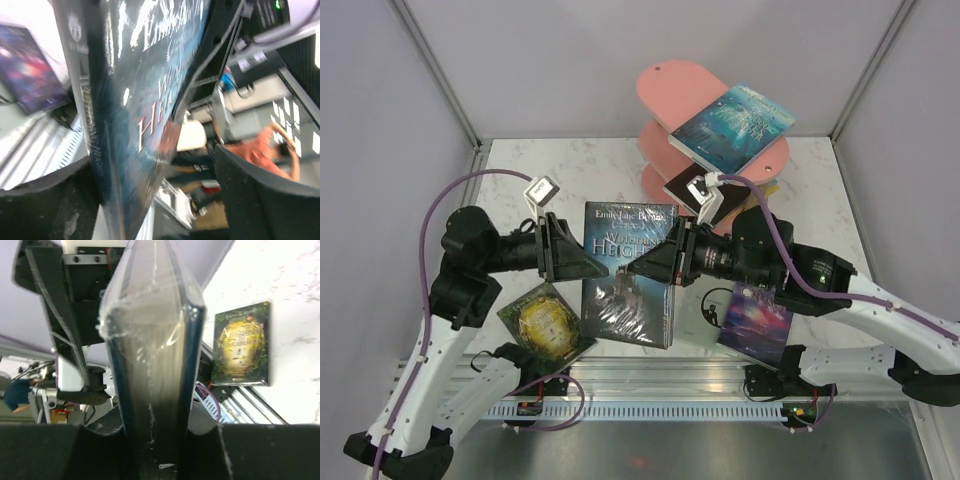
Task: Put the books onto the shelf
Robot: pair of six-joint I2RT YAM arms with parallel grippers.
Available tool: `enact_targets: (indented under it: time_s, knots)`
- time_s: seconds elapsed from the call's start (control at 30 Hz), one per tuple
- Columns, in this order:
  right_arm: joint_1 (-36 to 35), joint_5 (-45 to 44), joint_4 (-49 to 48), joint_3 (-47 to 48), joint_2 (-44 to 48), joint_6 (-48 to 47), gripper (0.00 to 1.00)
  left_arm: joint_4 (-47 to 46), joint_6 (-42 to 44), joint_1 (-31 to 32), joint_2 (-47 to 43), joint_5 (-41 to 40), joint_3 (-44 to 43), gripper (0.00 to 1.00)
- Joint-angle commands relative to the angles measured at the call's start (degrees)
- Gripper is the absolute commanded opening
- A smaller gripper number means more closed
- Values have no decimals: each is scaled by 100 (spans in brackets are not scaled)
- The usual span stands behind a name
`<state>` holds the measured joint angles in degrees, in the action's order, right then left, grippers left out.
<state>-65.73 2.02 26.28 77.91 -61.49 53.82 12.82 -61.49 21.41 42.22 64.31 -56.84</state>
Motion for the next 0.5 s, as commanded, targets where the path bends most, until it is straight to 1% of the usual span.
enact_targets:
  time_s: [0.0,0.03,0.1,0.13,0.17,0.23,0.27,0.3,0.33,0.4,0.43,0.47]
  knots:
    - [96,-710,-3,1047,-143,-56,0,964,497,-40,50,-1182,-845,93]
    - [200,-1016,104,1251,-213,-82,0,1168,559,-40,67,-1689,-994,99]
    - [289,-1291,350,1856,-423,-213,0,1293,420,-40,15,-2166,-1198,100]
    - [341,-1449,429,2051,-477,-240,0,1293,315,-40,-38,-2604,-1181,100]
    - [359,-1833,500,2383,-617,-258,0,1267,52,-40,-99,-2800,-1102,100]
    - [429,-2143,571,2605,-706,-328,0,1101,-204,-40,-327,-3273,-892,100]
    - [447,-2432,571,2702,-784,-329,0,1048,-327,-40,-398,-3389,-821,100]
    - [482,-2530,571,2842,-820,-311,0,1012,-554,-40,-468,-3512,-742,100]
    - [552,-2601,571,2913,-864,-267,0,977,-678,-40,-591,-3740,-602,97]
    - [588,-2672,554,3072,-1013,-223,0,820,-1065,-40,-697,-3917,-390,93]
    - [606,-2654,536,3107,-1057,-197,0,627,-1206,-40,-819,-4057,-111,91]
    - [623,-2628,510,3125,-1110,-127,0,225,-1485,-40,-890,-4128,22,91]
